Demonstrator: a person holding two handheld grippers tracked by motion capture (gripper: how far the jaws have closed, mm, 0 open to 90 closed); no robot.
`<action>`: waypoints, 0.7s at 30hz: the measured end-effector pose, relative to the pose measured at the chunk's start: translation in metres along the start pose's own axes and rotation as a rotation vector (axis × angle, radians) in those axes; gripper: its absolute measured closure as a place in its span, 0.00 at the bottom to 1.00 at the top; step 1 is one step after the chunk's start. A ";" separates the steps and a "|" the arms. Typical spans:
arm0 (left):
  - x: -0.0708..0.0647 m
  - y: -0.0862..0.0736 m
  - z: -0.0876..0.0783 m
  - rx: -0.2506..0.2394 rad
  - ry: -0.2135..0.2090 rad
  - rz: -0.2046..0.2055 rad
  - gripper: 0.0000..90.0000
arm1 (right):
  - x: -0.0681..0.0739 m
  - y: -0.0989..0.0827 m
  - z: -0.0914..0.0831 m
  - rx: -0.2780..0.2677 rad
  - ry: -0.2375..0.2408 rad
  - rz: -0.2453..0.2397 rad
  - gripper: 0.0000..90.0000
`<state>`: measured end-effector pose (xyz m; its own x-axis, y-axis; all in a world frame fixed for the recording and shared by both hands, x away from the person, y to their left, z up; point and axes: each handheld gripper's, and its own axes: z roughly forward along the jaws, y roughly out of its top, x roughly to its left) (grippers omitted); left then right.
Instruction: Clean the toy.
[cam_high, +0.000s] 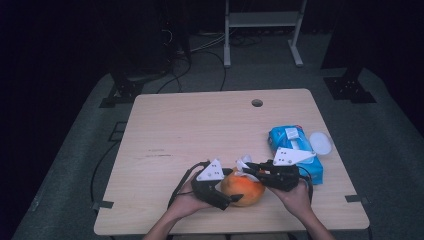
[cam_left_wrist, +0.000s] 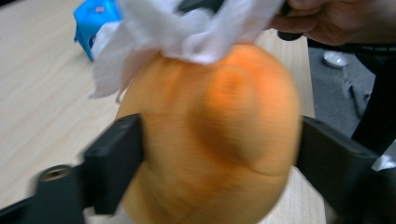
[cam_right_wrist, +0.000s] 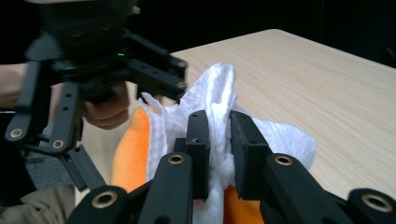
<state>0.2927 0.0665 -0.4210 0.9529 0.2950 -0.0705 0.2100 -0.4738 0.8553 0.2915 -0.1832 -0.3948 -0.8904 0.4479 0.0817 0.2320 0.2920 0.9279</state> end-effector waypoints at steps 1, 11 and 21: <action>0.001 -0.002 0.001 -0.005 -0.013 -0.007 0.13 | 0.000 0.000 0.000 0.001 0.001 -0.004 0.86; -0.013 0.000 0.001 -0.022 0.034 0.099 0.44 | 0.019 0.010 0.007 -0.015 0.058 -0.050 0.86; -0.007 0.000 -0.005 -0.029 0.084 0.092 0.47 | -0.018 -0.008 -0.014 0.018 -0.066 0.038 0.86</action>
<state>0.2849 0.0689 -0.4175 0.9459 0.3204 0.0511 0.1148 -0.4778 0.8709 0.3003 -0.2049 -0.3983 -0.8533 0.5133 0.0916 0.2724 0.2891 0.9177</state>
